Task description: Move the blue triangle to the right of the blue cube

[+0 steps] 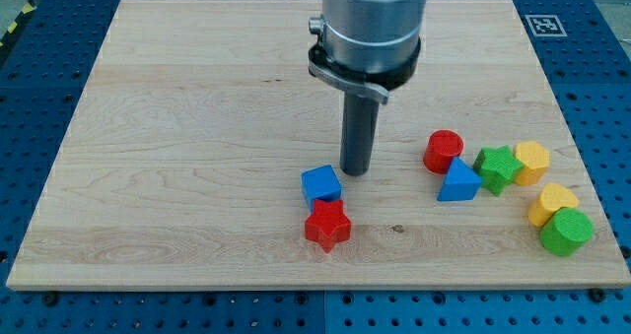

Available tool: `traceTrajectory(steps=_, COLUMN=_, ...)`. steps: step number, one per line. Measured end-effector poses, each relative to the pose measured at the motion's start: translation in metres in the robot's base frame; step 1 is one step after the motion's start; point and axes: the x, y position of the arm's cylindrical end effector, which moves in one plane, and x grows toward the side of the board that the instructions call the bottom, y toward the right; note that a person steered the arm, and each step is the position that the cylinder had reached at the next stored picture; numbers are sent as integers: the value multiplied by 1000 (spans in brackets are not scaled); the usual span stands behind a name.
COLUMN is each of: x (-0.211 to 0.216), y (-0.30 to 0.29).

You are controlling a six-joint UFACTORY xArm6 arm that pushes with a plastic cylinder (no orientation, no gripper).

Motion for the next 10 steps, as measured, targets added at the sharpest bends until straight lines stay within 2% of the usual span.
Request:
traceTrajectory(steps=2, x=14, y=49)
traceTrajectory(steps=4, x=51, y=59)
traceTrajectory(steps=5, x=58, y=86)
traceTrajectory(steps=6, x=59, y=125)
traceTrajectory(steps=7, x=58, y=139)
traceTrajectory(steps=10, x=26, y=134)
